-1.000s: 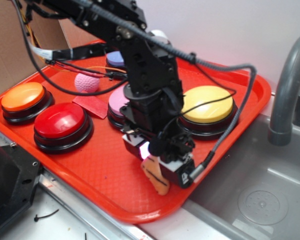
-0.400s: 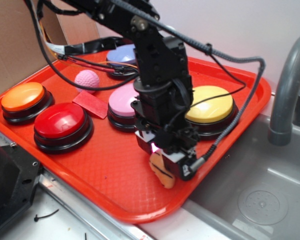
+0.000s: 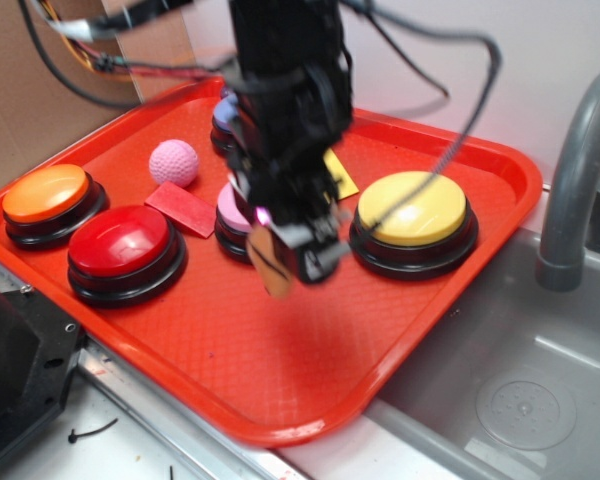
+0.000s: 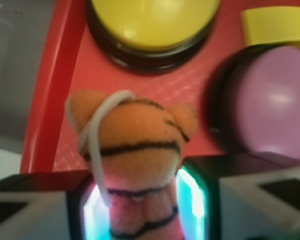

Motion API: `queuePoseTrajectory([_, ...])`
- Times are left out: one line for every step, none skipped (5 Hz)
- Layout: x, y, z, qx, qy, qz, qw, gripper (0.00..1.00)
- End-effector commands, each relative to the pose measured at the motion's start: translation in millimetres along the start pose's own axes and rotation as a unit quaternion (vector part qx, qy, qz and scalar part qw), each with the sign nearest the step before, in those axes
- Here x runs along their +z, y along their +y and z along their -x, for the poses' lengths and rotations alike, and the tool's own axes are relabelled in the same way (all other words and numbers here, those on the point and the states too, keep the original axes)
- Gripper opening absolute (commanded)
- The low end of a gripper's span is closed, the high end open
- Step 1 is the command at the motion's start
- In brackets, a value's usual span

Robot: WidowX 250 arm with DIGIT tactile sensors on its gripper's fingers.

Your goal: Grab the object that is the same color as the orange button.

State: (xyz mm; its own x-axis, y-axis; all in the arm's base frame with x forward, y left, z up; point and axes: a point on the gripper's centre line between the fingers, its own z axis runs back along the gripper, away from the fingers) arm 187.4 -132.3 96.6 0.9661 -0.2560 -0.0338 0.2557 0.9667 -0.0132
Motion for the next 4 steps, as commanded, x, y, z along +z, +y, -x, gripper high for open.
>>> queuePoseTrajectory([77.5, 21.6, 19.1, 0.039, -0.030, -0.007, 0.999, 0.00])
queuePoseTrajectory([102.8, 34.6, 40.2, 0.098, -0.062, -0.048, 0.992, 0.00])
queuePoseTrajectory([101.1, 54.8, 52.0, 0.120, -0.065, 0.011, 0.991, 0.00])
queuePoseTrajectory([94.9, 62.5, 49.3, 0.118, -0.054, 0.039, 0.991, 0.00])
